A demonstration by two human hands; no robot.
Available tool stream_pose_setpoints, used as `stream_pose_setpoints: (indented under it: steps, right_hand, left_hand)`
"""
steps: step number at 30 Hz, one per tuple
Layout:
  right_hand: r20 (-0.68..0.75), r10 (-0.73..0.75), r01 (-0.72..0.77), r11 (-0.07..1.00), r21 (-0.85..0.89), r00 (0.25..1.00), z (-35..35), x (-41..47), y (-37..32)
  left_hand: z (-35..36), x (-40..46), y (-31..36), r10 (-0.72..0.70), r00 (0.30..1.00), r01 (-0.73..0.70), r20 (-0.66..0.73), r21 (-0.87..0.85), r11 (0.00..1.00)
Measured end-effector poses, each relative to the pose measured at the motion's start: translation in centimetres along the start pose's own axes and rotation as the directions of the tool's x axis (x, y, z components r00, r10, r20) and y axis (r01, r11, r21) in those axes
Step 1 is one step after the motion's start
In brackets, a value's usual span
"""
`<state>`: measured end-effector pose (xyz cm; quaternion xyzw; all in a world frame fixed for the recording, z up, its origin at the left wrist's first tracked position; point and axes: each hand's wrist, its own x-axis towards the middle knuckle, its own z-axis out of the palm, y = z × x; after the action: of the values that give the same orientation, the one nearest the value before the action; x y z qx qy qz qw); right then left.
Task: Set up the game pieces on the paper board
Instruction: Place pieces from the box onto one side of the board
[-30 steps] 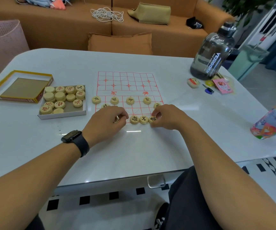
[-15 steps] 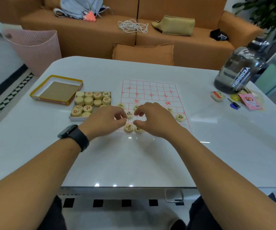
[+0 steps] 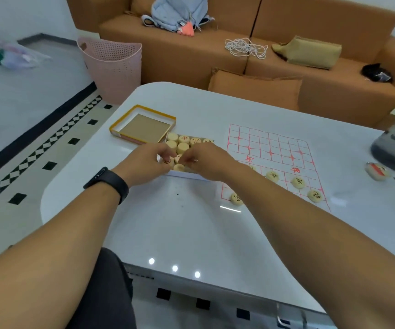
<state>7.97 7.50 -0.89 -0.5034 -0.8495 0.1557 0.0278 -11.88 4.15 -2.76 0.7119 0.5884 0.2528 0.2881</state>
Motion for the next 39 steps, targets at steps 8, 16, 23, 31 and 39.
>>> stream_pose_setpoints:
  steps: [8, 16, 23, 31, 39]
  right_hand:
    - [0.044, -0.149, 0.155, 0.967, -0.202, 0.988, -0.7, 0.4, 0.4]
    - [0.051, -0.131, 0.140, 0.933, -0.331, 0.990, -0.9, -0.2, 1.1]
    - [-0.004, -0.078, 0.076, 0.976, -0.204, 0.997, -0.7, -0.5, 2.5]
    - [-0.123, 0.011, 0.015, 0.979, 0.205, 0.992, 0.3, -2.4, 3.0]
    - [-0.047, 0.049, -0.032, 0.954, 0.299, 0.998, 0.3, -1.2, 2.0]
  left_hand:
    - [-0.2, 0.2, -0.9, -0.005, 0.999, 0.003, -0.033, -0.068, 0.998]
    - [0.1, 1.2, -0.1, -0.037, 0.999, 0.037, -0.001, 0.101, 0.994]
    - [0.7, 0.9, 1.0, -0.005, 1.000, 0.003, 0.018, 0.073, 0.997]
    - [-1.2, 0.7, -0.2, -0.012, 0.995, 0.012, -0.101, 0.001, 1.000]
    - [-0.6, 0.7, 0.6, -0.105, 0.990, 0.133, -0.098, 0.358, 0.924]
